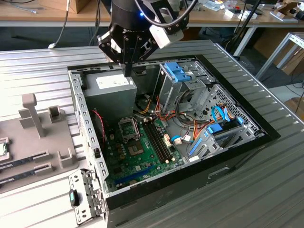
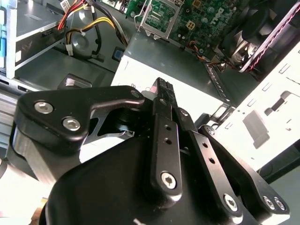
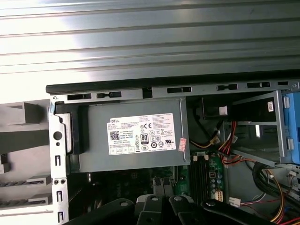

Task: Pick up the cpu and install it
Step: 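Reach for the cpu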

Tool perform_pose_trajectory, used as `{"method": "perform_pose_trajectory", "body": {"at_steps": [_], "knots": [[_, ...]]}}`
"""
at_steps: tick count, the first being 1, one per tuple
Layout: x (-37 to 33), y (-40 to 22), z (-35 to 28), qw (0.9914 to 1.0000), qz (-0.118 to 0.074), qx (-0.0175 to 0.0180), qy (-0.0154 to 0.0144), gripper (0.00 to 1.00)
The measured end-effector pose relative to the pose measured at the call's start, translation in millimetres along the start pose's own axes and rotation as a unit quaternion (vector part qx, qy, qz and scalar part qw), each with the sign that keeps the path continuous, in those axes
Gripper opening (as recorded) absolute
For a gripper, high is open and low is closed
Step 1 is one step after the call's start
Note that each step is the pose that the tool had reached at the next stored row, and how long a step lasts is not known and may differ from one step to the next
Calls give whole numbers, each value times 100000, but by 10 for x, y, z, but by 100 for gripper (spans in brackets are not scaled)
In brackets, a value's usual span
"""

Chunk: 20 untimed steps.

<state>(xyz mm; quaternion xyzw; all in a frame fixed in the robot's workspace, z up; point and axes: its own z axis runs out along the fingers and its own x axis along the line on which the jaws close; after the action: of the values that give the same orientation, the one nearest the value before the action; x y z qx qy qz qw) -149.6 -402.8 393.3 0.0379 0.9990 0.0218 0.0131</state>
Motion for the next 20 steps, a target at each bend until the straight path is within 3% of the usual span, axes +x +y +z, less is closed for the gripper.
{"method": "perform_pose_trajectory", "body": {"at_steps": [20], "knots": [[86, -6, -3, 100000, 0, 2, 1, 11]]}}
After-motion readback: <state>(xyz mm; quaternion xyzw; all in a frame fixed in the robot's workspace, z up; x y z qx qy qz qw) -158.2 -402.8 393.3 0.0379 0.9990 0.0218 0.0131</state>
